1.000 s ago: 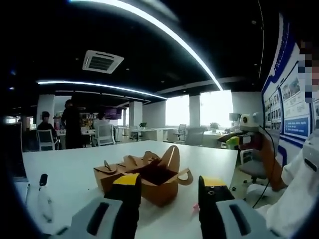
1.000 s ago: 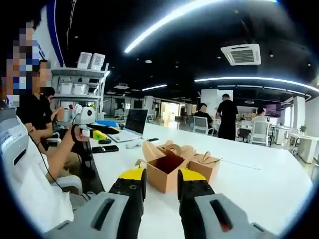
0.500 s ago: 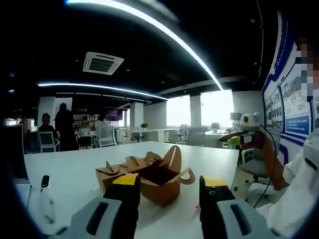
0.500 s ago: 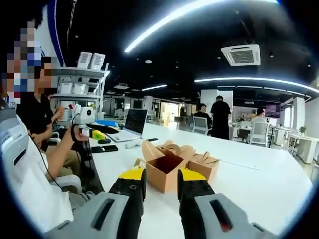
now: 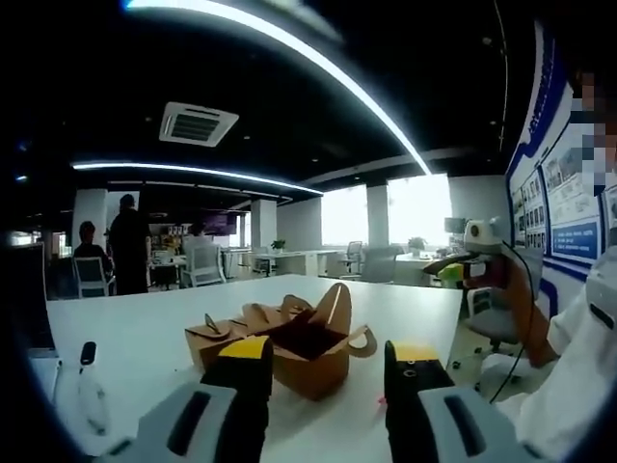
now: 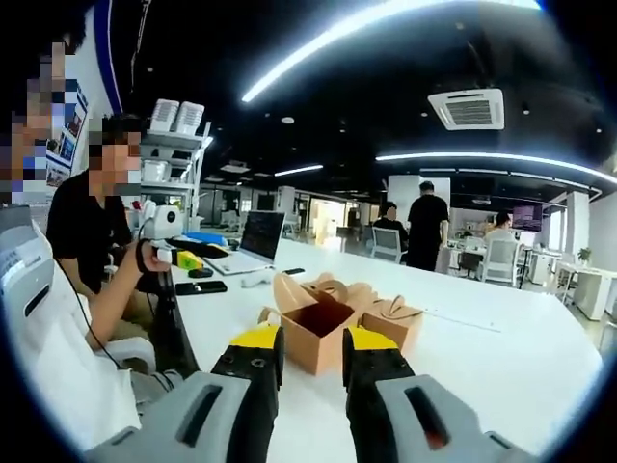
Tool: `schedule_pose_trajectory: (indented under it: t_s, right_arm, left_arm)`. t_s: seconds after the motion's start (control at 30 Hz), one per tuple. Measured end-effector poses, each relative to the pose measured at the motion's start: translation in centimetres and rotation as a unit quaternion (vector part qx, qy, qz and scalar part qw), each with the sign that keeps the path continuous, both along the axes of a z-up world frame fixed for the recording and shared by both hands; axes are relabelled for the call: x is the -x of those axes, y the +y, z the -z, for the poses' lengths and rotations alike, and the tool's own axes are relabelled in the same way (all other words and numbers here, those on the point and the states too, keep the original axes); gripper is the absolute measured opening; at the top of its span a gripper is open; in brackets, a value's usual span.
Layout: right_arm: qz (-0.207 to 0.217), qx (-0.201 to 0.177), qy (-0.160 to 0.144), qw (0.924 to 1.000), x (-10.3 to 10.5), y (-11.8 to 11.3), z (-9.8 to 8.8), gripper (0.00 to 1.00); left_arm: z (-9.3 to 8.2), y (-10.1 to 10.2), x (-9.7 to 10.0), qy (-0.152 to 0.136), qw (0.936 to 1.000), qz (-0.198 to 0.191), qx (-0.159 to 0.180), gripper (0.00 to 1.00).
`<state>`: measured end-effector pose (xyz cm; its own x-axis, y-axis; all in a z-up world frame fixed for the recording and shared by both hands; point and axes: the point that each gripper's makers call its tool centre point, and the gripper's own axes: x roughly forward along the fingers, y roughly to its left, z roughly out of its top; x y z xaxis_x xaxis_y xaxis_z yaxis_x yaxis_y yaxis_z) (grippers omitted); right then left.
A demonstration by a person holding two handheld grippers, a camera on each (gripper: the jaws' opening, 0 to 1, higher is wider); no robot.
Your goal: Pick up one paper box from the group, open the paper box, and remove the item inside
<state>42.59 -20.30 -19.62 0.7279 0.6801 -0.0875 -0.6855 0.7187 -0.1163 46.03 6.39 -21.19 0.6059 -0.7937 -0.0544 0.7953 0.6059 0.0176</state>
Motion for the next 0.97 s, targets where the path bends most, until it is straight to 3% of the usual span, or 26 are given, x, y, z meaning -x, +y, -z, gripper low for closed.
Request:
schedule_pose_trajectory:
  t_s: [0.97]
  right_arm:
    - [0.005,0.012,-0.009,0.9999,0.00,-0.40,-0.02,0.25]
  left_arm:
    - [0.03,-0.25,0.16,-0.006,1.0000,0.006,-0.004,0.47]
